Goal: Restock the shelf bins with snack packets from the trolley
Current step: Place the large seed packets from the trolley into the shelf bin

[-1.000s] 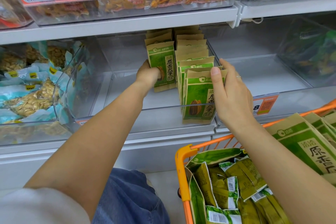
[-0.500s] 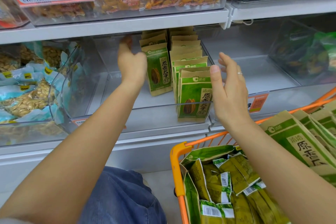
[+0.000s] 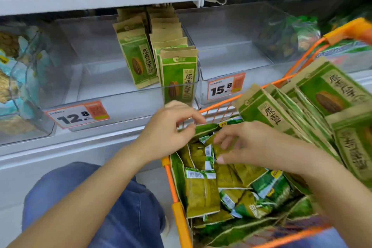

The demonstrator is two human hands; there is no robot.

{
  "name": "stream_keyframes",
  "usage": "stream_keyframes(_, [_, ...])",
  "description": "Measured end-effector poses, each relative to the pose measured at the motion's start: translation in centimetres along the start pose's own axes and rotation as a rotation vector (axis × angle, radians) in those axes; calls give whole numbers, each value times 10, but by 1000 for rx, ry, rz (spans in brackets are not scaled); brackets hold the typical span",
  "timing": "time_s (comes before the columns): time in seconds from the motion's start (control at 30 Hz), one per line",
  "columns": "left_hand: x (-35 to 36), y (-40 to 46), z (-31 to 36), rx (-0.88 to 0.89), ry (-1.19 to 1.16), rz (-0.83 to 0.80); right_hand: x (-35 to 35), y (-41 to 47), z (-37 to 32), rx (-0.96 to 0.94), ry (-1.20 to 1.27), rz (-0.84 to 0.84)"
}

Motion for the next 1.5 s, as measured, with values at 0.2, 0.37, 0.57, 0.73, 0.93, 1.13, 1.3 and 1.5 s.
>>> stream_keyframes(0.2, [-2, -3, -5, -59, -7, 47, 45, -29, -30, -199, -246, -58])
stream_keyframes(0.37, [-1, -5, -8, -91, -42, 70, 55, -30, -37, -237, -333, 82])
stream_keyframes(0.57, [-2, -5, -5, -106, -58, 83, 54, -29, -31, -267, -209, 206])
stream_keyframes(0.73, [-1, -5, -7, -99, -51, 82, 52, -26, -30, -257, -224, 205])
stream_keyframes(0.93, [-17, 3, 15, -79, -284, 103, 28, -30, -23, -121, 419, 165])
stream_keyframes(1.13, [-8, 15, 41, -109, -498, -56, -19, -22, -16, 129, 1194, 51])
stream_keyframes(1.3, [-11, 49, 42, -188, -550, 210, -56, -17, -9, 89, 989, 210])
stream_keyframes(1.5, [-14, 83, 25, 84, 296, 197, -108, 31, 13, 126, 815, 477])
Point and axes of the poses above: each hand's wrist, its own y-axis towards the middle knuckle, its own x-axis out of the palm, z = x × y, the point moved 2 cm from there along y, towards the middle knuckle, and after that the axes turned 5 degrees about x, right-handed, at the moved point
